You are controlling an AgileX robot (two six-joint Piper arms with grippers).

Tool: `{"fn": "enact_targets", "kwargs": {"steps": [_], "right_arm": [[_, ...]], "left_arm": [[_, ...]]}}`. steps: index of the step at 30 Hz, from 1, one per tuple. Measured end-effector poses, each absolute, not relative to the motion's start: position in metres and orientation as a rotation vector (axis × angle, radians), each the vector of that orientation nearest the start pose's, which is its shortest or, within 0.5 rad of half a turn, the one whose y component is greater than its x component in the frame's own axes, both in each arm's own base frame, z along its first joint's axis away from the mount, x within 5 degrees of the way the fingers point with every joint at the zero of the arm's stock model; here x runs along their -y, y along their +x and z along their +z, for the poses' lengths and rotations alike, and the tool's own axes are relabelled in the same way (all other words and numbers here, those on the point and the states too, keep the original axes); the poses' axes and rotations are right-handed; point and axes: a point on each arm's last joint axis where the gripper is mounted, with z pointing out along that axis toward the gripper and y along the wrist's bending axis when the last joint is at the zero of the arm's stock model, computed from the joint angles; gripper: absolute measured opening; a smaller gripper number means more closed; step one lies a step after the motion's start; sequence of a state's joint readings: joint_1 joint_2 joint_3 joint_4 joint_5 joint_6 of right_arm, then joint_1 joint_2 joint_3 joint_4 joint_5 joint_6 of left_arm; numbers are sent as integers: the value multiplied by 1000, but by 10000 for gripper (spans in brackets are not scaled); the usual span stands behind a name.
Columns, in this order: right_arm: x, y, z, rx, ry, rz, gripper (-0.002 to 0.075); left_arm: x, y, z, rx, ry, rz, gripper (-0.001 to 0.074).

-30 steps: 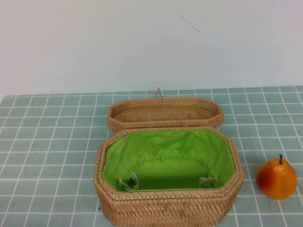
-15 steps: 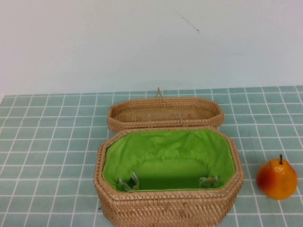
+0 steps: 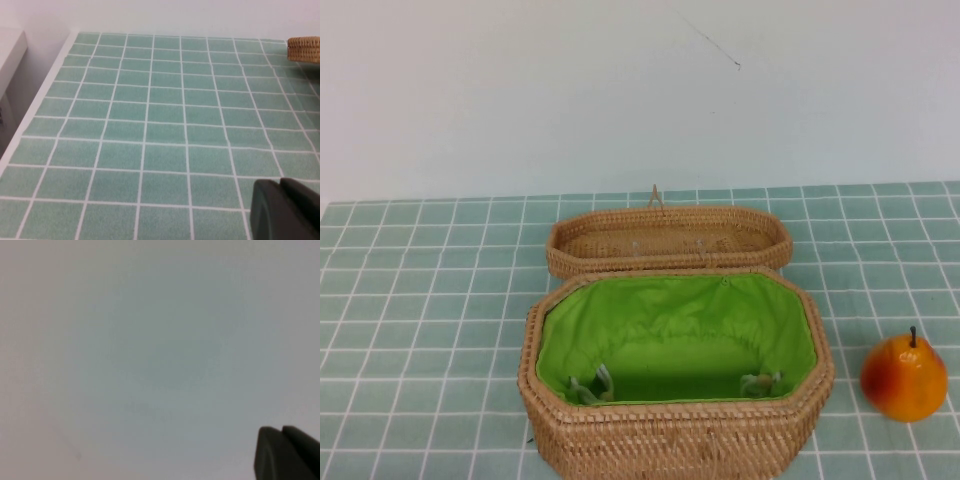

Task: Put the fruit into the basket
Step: Pick up the pear on the table

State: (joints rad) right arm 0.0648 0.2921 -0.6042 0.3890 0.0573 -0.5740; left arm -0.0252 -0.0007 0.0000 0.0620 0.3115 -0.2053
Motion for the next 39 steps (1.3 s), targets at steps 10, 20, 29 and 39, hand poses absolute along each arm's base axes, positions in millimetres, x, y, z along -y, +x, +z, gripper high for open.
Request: {"fn": "enact_targets", "kwargs": {"steps": [10, 20, 29, 39], "right_arm": [[-17, 120, 382, -1601, -169, 99, -2], [-19, 140, 378, -1627, -27, 238, -2], [-20, 140, 378, -1621, 12, 299, -2], [-20, 140, 378, -1617, 19, 303, -2]], "left_arm": [[0, 54, 185, -1791, -122, -106, -3], [0, 54, 185, -1791, -122, -106, -3], [0, 54, 185, -1791, -124, -107, -3], [0, 54, 185, -1791, -125, -108, -3]]}}
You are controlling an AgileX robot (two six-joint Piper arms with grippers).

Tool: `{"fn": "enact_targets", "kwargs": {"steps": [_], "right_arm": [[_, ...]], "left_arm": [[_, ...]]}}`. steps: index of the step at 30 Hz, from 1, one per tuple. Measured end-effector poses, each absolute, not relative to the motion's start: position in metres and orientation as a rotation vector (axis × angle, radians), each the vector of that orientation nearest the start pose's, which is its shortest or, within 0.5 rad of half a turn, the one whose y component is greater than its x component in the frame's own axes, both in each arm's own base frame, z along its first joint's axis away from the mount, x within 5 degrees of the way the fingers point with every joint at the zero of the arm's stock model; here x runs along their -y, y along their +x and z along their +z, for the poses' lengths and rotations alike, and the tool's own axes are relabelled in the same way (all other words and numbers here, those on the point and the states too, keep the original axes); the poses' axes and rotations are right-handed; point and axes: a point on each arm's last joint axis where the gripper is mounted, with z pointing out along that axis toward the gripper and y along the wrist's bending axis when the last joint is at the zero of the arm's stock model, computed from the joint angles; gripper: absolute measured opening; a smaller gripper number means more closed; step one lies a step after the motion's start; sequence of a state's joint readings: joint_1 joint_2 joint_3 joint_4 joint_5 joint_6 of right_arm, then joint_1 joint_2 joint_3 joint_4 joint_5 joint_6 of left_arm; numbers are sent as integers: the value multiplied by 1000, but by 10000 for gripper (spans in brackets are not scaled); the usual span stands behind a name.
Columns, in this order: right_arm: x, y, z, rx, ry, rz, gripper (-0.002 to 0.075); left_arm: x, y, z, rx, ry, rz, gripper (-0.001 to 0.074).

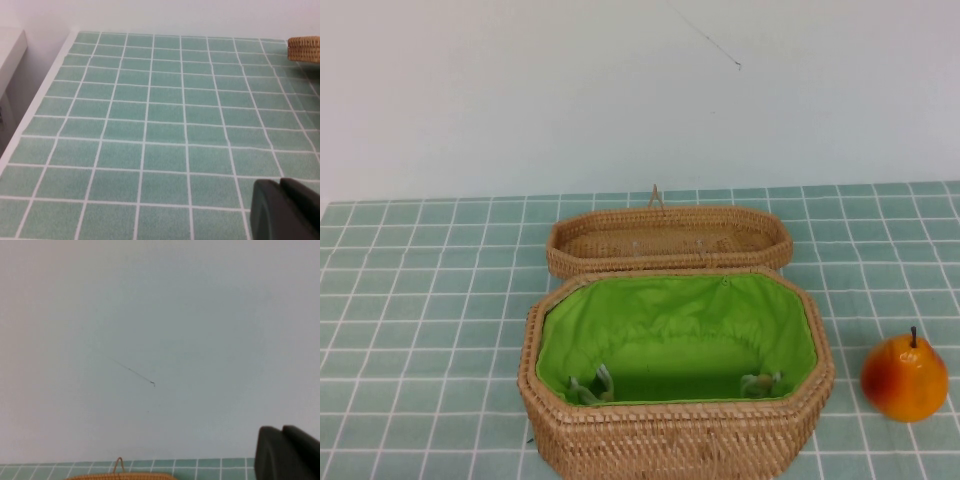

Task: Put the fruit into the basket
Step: Pick up the pear on the table

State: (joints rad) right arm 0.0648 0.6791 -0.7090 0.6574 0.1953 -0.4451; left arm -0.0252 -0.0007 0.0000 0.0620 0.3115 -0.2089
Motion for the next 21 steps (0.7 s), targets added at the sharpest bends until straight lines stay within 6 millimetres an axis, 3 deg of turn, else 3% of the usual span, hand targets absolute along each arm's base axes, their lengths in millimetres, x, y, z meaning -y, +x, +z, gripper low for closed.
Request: {"fn": "enact_targets", "kwargs": {"steps": [7, 11, 17, 21], "right_arm": [[-25, 154, 371, -1552, -84, 174, -2], [-30, 168, 348, -1555, -90, 127, -2], [-30, 177, 291, -1558, -164, -53, -2], [-35, 183, 282, -1558, -175, -22, -2]], "left_arm": [[0, 54, 185, -1791, -124, -107, -3], [0, 54, 185, -1791, -124, -107, -3], [0, 54, 185, -1791, -124, -107, -3], [0, 54, 185, -1791, -124, -107, -3]]}}
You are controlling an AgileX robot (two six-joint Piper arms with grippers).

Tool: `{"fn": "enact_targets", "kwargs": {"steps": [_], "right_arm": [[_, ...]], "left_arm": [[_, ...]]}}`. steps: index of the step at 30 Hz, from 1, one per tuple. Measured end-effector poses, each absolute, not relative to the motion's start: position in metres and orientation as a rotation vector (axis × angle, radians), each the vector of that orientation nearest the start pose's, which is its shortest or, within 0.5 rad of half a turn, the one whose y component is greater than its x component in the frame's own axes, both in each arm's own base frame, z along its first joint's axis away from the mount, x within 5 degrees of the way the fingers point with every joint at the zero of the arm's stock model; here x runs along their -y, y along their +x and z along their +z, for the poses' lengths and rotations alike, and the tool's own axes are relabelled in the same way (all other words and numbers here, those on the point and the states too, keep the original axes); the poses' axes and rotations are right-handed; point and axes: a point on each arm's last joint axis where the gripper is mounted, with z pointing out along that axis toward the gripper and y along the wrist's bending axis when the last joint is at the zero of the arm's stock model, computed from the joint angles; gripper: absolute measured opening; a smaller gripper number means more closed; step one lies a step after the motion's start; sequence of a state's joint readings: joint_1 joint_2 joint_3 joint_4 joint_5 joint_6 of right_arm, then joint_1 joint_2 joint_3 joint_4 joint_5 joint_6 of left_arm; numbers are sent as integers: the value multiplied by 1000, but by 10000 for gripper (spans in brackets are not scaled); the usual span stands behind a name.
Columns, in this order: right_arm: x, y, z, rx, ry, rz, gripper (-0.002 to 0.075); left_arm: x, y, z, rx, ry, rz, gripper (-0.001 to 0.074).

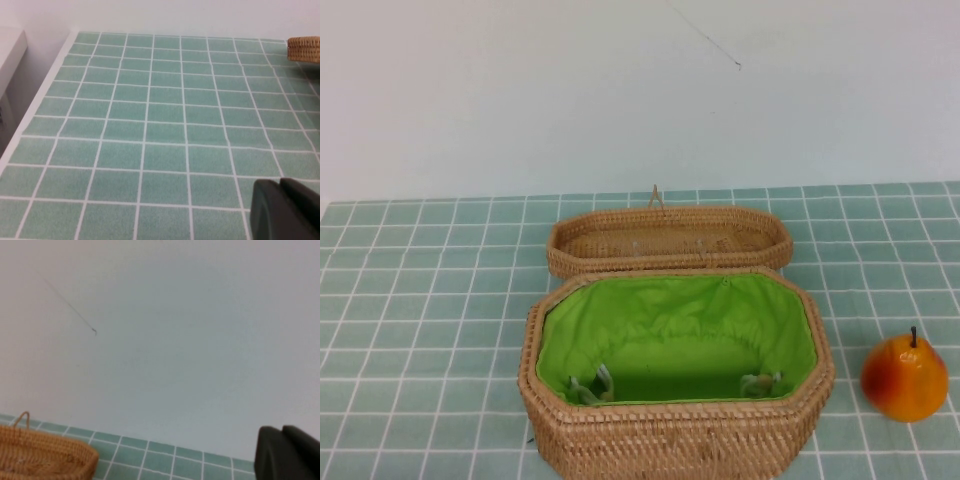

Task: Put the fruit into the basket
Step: Pick up the pear on the table

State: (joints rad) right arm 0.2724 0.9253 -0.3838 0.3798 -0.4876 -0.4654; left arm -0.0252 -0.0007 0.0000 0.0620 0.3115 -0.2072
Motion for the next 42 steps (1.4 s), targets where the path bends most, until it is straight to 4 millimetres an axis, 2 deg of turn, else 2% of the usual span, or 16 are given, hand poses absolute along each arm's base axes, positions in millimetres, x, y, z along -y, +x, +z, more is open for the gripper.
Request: {"fn": "enact_targets", "kwargs": {"steps": [6, 11, 14, 19, 22, 31, 37, 39, 41, 42], "right_arm": [[-46, 196, 264, -1615, -321, -27, -2], [-53, 210, 245, -1684, -351, 8, 27], [-59, 215, 234, -1714, -379, 55, 114], [-62, 219, 226, -1762, -318, 150, 355], [-63, 222, 217, -1800, -321, 150, 406], [-64, 218, 185, -1827, -297, 194, 391], [-70, 222, 168, -1849, -353, 229, 381], [-70, 223, 157, -1898, -343, 231, 342], [-70, 224, 152, -1919, -329, 240, 256], [-70, 225, 153, -1912, -328, 242, 185]], "left_arm": [[0, 54, 185, -1791, -124, -107, -3], [0, 54, 185, -1791, -124, -107, -3], [0, 54, 185, -1791, -124, -107, -3], [0, 54, 185, -1791, -124, -107, -3], [0, 54, 185, -1791, -124, -107, -3], [0, 54, 185, -1791, -124, -107, -3], [0, 54, 185, -1791, -124, -107, -3], [0, 54, 185, -1791, -124, -107, -3], [0, 54, 185, -1791, -124, -107, -3], [0, 54, 185, -1791, -124, -107, -3]]}}
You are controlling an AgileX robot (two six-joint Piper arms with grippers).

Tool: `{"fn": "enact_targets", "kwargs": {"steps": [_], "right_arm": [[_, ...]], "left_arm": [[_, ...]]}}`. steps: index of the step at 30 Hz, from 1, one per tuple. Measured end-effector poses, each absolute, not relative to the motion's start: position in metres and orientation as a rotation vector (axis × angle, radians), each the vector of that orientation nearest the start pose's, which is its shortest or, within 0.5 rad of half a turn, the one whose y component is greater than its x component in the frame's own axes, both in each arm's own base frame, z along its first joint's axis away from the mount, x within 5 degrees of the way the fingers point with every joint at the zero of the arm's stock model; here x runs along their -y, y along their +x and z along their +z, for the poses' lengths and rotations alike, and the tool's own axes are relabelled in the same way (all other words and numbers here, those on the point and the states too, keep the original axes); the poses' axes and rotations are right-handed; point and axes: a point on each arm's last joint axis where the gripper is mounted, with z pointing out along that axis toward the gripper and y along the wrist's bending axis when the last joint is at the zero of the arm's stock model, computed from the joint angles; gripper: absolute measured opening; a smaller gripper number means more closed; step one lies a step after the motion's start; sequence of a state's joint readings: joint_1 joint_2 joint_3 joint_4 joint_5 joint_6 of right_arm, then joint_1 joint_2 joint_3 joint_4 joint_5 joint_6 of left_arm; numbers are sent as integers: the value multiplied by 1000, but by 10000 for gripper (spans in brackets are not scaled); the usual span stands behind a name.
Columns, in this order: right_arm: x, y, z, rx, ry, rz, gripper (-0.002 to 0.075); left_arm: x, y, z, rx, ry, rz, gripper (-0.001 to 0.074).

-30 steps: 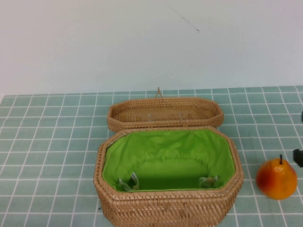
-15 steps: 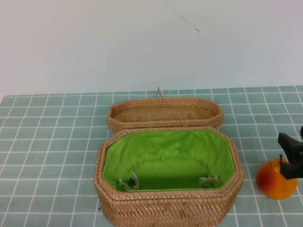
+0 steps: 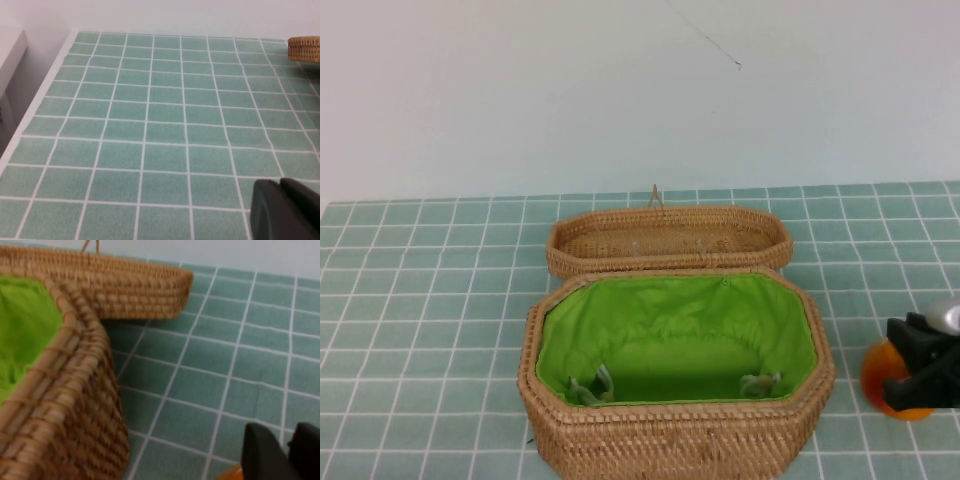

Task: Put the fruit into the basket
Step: Pick up the pear on the table, then place the pear on the basket

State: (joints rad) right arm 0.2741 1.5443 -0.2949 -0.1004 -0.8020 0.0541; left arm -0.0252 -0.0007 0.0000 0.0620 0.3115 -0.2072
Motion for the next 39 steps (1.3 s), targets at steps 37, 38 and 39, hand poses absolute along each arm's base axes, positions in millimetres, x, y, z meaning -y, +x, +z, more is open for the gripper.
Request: {"fn": "enact_targets", "kwargs": {"steps": [37, 38, 39], "right_arm": [[-173, 261, 246, -1513, -1015, 813, 19], [-178, 261, 238, -1528, -1049, 795, 19], [-181, 261, 232, -1540, -1072, 779, 19]], "left_arm": [[0, 54, 185, -1791, -122, -106, -3], [0, 54, 185, -1791, -122, -106, -3], [0, 54, 185, -1791, -122, -106, -3]]}}
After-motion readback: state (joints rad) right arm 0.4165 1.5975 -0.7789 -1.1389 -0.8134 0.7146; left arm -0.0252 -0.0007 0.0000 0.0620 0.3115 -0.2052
